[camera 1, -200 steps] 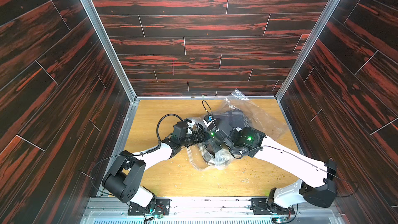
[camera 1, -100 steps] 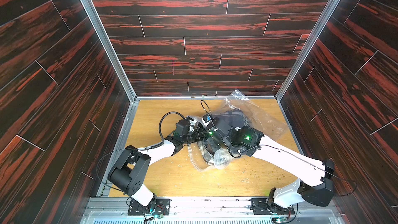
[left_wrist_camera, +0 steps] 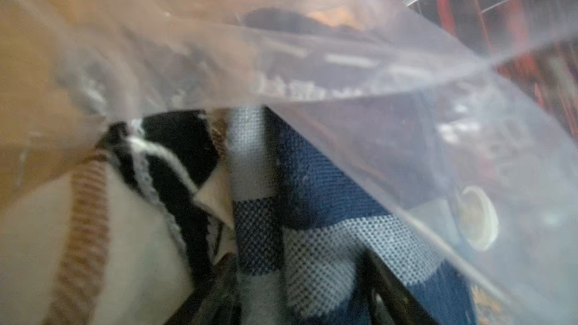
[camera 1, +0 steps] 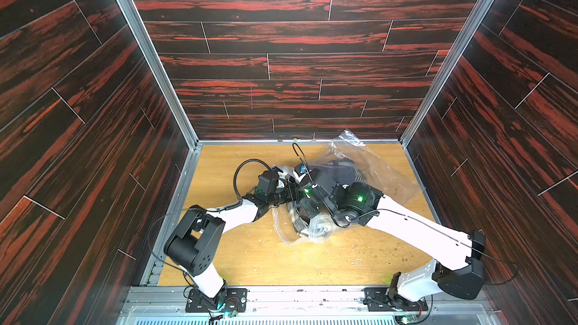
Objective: Take the scarf out of the vacuum bag
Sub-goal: Take out the scarf from the vacuum bag.
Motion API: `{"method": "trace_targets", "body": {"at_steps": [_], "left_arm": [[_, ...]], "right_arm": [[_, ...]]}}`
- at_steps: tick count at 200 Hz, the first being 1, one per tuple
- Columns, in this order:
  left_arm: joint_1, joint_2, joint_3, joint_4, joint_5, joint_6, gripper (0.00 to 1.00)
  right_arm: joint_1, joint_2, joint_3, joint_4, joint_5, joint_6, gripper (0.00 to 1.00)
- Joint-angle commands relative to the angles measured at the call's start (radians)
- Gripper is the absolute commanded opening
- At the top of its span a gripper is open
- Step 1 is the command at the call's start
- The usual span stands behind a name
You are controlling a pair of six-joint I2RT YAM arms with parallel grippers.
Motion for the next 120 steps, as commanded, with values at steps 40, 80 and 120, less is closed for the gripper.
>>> {"method": "trace_targets", "body": {"at_steps": [40, 80, 120], "left_arm": [[0.016, 0.006, 0.014, 0.056, 0.005, -0.015, 0.4], [0.015, -0.039, 0.011, 0.025, -0.014, 0.006, 0.11], [0.014, -0.087, -0.006, 0.022, -0.017, 0.001, 0.0]], "right_arm": [[-0.001, -0.014, -0.002, 0.031, 0.0, -0.007, 0.0], [-0.004, -0.011, 0.002, 0.037, -0.002, -0.01, 0.0], [-0.007, -0.01, 0.007, 0.037, 0.013, -0.006, 0.0]]}}
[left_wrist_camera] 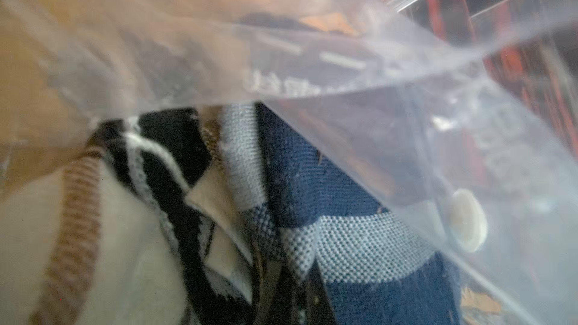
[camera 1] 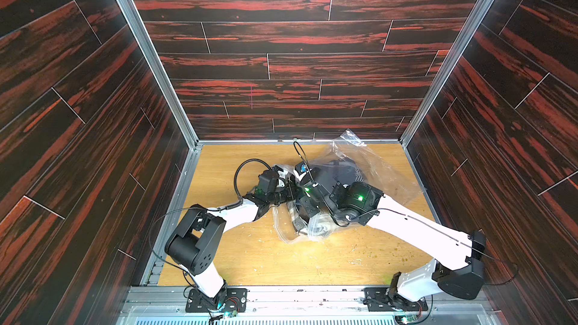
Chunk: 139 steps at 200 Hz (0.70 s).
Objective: Take the scarf out of the vacuum bag
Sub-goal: Take out the scarf from the vacuum bag.
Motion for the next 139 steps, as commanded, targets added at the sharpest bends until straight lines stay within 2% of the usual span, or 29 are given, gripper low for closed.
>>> {"method": "trace_targets", "body": {"at_steps": [1, 36, 139], "left_arm": [[0.012, -0.074, -0.005, 0.011, -0.025, 0.014, 0.0], [0.009, -0.133, -0.017, 0.004, -0.033, 0.01, 0.0], [0.001, -0.334, 0.002, -0.161, -0.033, 0.054, 0.0]], "right_arm": [[-0.001, -0.01, 0.009, 0.02, 0.014, -0.005, 0.0], [-0.01, 0.004, 0.027, 0.01, 0.029, 0.001, 0.0], [-0.048, 0.063, 0.079, 0.016, 0.009, 0.006, 0.0]]}}
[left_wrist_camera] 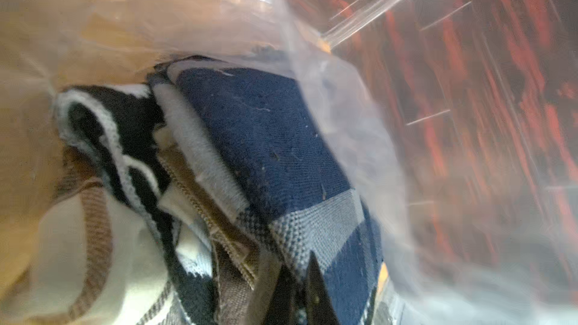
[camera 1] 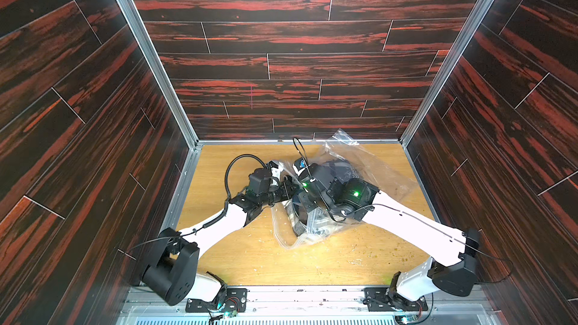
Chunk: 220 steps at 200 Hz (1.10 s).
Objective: Take the scarf out of the vacuum bag
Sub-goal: Take out the scarf from the vacuum bag.
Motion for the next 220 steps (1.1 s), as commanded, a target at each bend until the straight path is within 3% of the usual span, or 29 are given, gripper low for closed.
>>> {"method": "trace_targets", "body": {"at_steps": [1, 74, 143, 220], "left_arm": [[0.011, -0.085, 0.021, 0.011, -0.017, 0.043, 0.0], [-0.011, -0.142, -0.036, -0.021, -0.021, 0.027, 0.0], [-0.035, -0.271, -0.187, -0.082, -0.062, 0.016, 0.0], [-0.036, -0.445, -0.247, -0.397, -0.097, 0.095, 0.0]], "right_arm": [[-0.015, 0.017, 0.042, -0.002, -0.003, 0.003, 0.0], [-0.047, 0.11, 0.135, 0.016, -0.066, -0.011, 0.0], [-0.094, 0.163, 0.175, 0.059, -0.114, -0.009, 0.0], [-0.121, 0.187, 0.154, 0.116, -0.144, -0.018, 0.0]]}}
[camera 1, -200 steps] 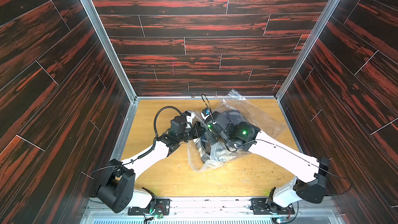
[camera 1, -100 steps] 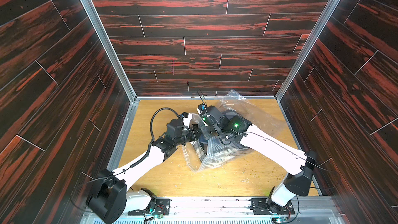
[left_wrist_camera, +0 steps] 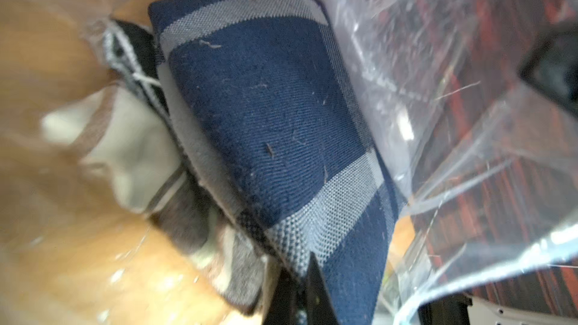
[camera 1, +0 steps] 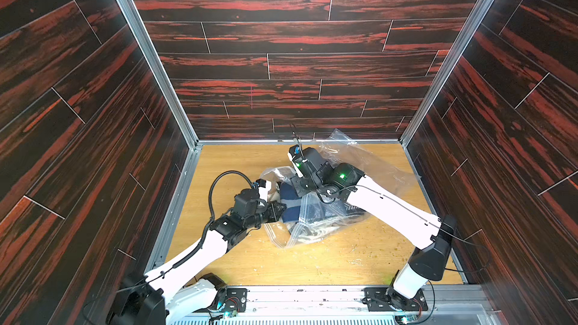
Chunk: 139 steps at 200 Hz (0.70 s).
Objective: Take the scarf out of the vacuum bag
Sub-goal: Take out the scarf from the vacuum bag.
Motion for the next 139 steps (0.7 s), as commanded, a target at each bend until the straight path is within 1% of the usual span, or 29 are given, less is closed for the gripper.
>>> {"method": "trace_targets", "body": {"at_steps": [1, 32, 51, 68, 110, 139], "left_arm": [[-0.004, -0.081, -0.004, -0.185, -0.011, 0.055, 0.0], [0.0, -0.156, 0.018, -0.342, -0.082, 0.09, 0.0], [0.009, -0.193, 0.027, -0.408, -0.118, 0.093, 0.0], [0.01, -0.192, 0.05, -0.473, -0.137, 0.077, 0.0], [0.011, -0.175, 0.141, -0.719, -0.302, 0.077, 0.0], [0.012, -0.152, 0.207, -0.806, -0.328, 0.073, 0.0]], "right_arm": [[-0.01, 0.026, 0.014, 0.072, -0.004, -0.013, 0.0], [-0.011, 0.032, -0.022, 0.111, -0.002, -0.02, 0.0], [-0.012, 0.028, -0.044, 0.132, -0.001, -0.022, 0.0], [-0.014, 0.024, -0.058, 0.135, 0.01, -0.022, 0.0], [-0.022, 0.025, -0.086, 0.145, 0.066, -0.023, 0.0], [-0.038, 0.055, -0.076, 0.156, 0.121, -0.036, 0.0]]}}
